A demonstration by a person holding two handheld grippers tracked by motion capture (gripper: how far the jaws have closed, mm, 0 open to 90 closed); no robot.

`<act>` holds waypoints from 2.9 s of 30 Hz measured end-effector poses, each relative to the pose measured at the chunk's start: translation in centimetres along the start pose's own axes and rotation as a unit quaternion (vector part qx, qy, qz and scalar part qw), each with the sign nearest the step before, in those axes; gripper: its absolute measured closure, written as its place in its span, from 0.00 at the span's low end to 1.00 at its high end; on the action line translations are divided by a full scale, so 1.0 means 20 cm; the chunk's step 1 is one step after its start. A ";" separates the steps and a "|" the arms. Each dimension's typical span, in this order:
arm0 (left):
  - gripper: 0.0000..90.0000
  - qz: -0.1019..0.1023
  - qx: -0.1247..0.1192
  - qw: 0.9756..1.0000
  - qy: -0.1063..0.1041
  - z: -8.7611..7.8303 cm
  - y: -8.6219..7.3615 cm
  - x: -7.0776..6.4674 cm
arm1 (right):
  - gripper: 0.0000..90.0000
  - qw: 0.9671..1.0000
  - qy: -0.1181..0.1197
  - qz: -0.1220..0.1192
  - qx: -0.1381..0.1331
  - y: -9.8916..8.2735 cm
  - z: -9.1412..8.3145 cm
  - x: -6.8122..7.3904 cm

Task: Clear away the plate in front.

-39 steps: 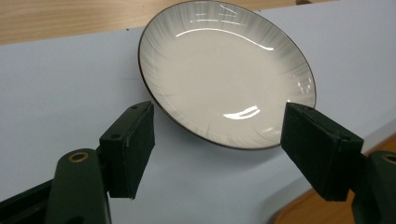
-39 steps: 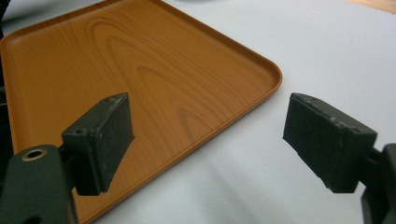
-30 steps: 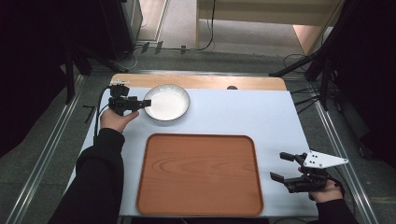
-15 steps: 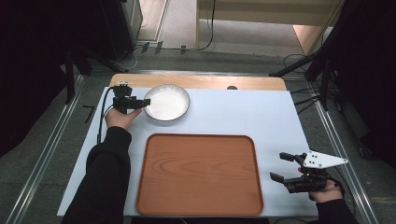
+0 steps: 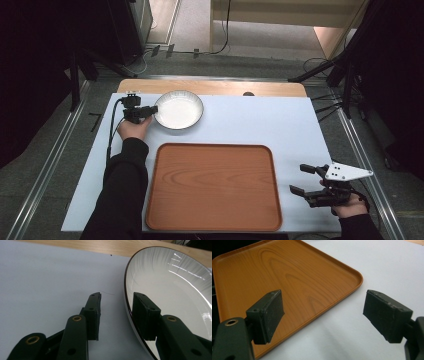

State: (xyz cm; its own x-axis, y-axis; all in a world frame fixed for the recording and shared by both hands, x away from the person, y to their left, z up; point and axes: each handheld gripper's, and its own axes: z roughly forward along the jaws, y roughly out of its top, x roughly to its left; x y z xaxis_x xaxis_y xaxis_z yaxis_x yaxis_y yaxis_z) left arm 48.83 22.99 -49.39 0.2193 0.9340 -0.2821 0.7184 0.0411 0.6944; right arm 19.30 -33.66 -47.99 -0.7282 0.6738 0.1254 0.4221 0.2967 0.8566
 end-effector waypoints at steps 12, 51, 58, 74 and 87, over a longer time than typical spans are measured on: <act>0.82 -0.025 -0.014 0.999 -0.041 0.07 -0.03 -0.03 | 0.19 1.000 -0.001 0.000 0.000 0.00 0.00 0.00; 0.93 -0.201 -0.008 0.963 -0.179 -0.11 0.04 0.05 | 0.19 1.000 0.000 0.001 0.000 0.00 0.00 0.00; 0.92 -0.182 0.015 0.966 -0.185 -0.19 0.05 0.03 | 0.19 1.000 0.000 0.001 -0.001 0.00 0.00 0.00; 0.91 -0.173 0.038 0.954 -0.240 -0.30 -0.05 -0.03 | 0.19 1.000 0.001 -0.002 -0.001 0.00 0.00 0.00; 0.91 -0.157 0.050 0.952 -0.258 -0.34 -0.17 -0.08 | 0.19 1.000 0.002 -0.001 -0.001 0.00 0.01 0.00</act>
State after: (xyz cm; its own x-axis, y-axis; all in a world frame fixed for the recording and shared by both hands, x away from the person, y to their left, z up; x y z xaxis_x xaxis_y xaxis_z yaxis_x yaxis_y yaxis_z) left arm 41.55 23.81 -46.71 0.2600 0.5819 -0.7706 0.8552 0.2319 0.4636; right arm 19.41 -33.57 -47.98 -0.7310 0.6705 0.1264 0.4198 0.2959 0.8580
